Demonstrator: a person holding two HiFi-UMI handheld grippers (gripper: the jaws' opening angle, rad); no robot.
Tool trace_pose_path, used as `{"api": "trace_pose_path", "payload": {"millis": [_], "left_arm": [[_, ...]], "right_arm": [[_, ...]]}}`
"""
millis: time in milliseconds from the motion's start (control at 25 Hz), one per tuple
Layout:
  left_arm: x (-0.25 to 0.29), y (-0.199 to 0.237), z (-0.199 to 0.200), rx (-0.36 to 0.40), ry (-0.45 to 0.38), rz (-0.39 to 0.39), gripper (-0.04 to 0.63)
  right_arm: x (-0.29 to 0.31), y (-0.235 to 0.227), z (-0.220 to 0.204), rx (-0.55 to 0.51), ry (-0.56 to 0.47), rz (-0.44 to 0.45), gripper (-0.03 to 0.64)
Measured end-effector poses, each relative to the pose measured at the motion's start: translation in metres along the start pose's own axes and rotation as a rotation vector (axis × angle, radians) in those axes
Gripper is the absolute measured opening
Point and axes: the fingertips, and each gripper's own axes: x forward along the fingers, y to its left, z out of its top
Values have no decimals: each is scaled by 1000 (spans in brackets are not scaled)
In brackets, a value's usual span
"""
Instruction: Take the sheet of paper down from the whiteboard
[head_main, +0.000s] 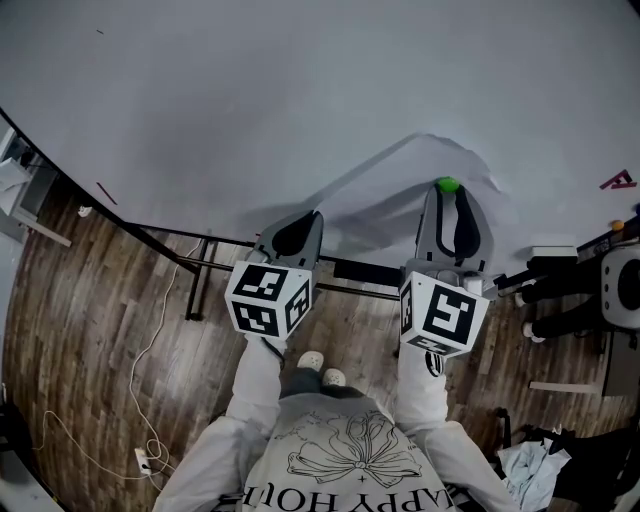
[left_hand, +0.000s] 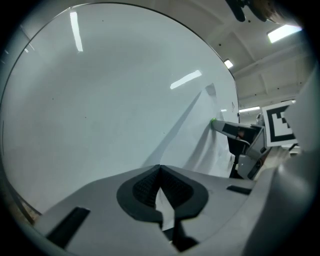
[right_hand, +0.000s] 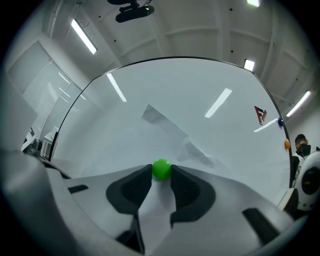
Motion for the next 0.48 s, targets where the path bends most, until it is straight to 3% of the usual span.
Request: {"api": "trace_pose_path", "payload": {"millis": [480], "left_arm": [[-42, 39, 30, 39, -59, 153, 5]], "right_arm": [[-13, -46, -3, 64, -3, -68, 115]]}}
